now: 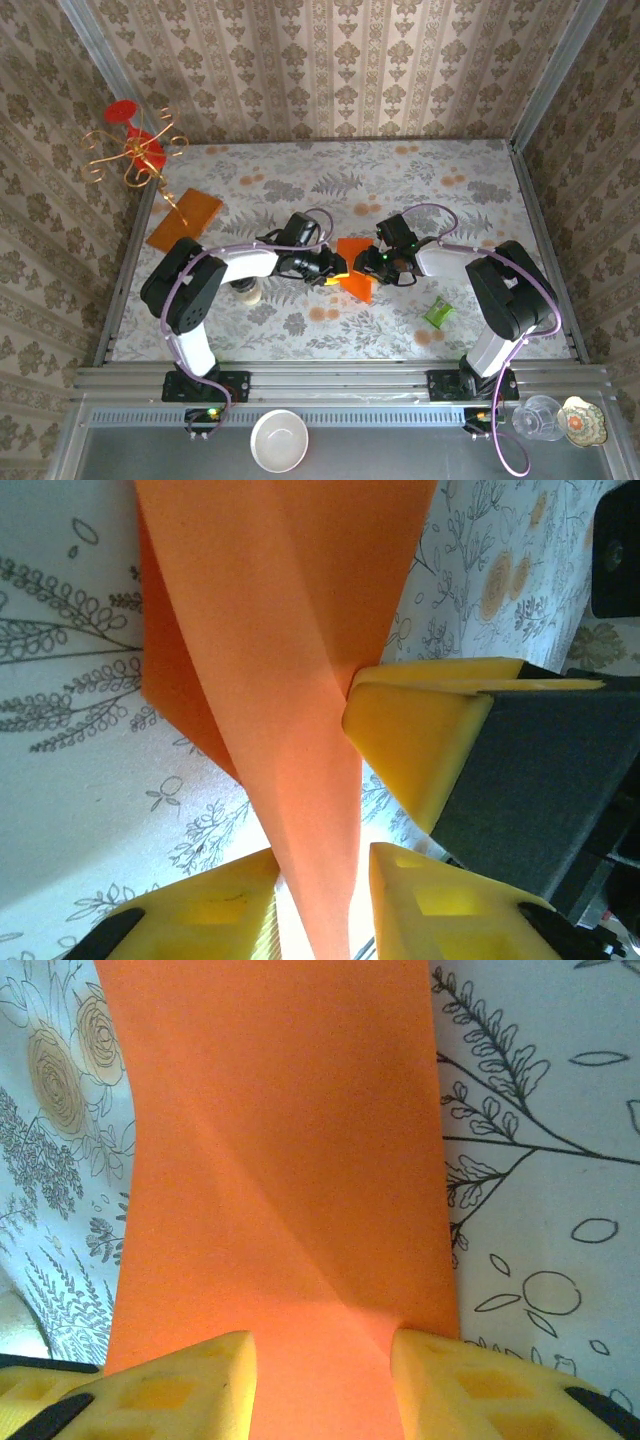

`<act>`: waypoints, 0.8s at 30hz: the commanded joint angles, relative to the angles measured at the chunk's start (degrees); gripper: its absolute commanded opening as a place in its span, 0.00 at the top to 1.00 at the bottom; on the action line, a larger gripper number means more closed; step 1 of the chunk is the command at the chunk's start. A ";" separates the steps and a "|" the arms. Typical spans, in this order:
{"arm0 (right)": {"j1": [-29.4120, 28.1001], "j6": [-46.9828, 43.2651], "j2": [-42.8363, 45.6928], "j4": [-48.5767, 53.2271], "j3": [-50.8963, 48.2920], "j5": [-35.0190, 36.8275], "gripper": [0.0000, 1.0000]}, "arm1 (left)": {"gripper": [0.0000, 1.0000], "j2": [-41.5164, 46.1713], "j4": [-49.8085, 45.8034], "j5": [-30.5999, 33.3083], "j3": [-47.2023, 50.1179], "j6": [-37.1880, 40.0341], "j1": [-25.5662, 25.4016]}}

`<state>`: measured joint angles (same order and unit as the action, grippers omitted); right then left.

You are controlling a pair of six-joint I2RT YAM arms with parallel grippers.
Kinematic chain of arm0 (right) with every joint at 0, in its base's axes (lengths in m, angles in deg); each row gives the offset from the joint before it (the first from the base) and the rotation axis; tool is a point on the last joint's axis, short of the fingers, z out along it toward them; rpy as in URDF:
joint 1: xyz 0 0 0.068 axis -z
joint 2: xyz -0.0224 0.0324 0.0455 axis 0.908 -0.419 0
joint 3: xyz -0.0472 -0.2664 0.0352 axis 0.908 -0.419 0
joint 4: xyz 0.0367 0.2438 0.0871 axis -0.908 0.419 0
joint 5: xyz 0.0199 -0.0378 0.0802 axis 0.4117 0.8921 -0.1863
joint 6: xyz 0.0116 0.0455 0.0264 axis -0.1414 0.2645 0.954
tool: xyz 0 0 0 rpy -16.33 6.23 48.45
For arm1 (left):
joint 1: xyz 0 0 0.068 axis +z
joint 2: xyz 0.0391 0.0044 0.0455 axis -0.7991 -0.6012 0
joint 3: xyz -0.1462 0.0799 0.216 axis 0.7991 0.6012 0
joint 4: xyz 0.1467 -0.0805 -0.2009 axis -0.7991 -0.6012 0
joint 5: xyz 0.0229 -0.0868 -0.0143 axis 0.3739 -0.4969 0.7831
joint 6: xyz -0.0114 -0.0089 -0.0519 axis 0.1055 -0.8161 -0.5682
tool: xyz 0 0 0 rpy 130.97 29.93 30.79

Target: Fold a paper plane with a square sheet of paper (pick it up from the middle)

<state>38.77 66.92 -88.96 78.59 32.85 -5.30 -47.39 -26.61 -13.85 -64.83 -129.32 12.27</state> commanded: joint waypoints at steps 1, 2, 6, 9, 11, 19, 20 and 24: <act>0.71 0.37 -0.37 2.54 -0.71 1.56 0.57 | 0.73 -1.48 0.03 -1.55 -1.59 0.31 0.47; 0.66 0.32 -0.26 2.59 -0.79 1.63 0.57 | 0.73 -1.74 -0.28 -1.42 -1.64 0.40 0.51; 0.88 0.36 0.33 2.57 -1.06 1.80 0.56 | 0.74 -2.24 -0.66 -1.12 -1.15 0.31 0.96; 0.97 0.26 0.77 2.26 -1.32 1.90 0.56 | 0.74 -2.46 -0.33 -1.07 -1.03 0.06 1.30; 1.04 0.18 0.95 2.20 -1.39 1.86 0.56 | 0.73 -2.70 -0.14 -1.02 -1.04 0.03 1.59; 1.06 0.18 1.52 1.56 -1.84 1.84 0.56 | 0.75 -5.07 0.78 -2.51 -2.85 0.16 2.37; 1.07 0.14 1.64 1.46 -1.94 1.84 0.56 | 0.76 -5.34 0.70 -2.67 -3.18 0.31 2.45; 1.13 0.19 2.54 0.75 -2.42 1.99 0.56 | 0.84 -5.72 0.76 -2.96 -4.02 0.40 2.63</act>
<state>39.49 66.90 -87.91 78.48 31.95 -4.92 -52.57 -26.28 -15.45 -66.75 -129.28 14.52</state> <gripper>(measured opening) 0.440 0.166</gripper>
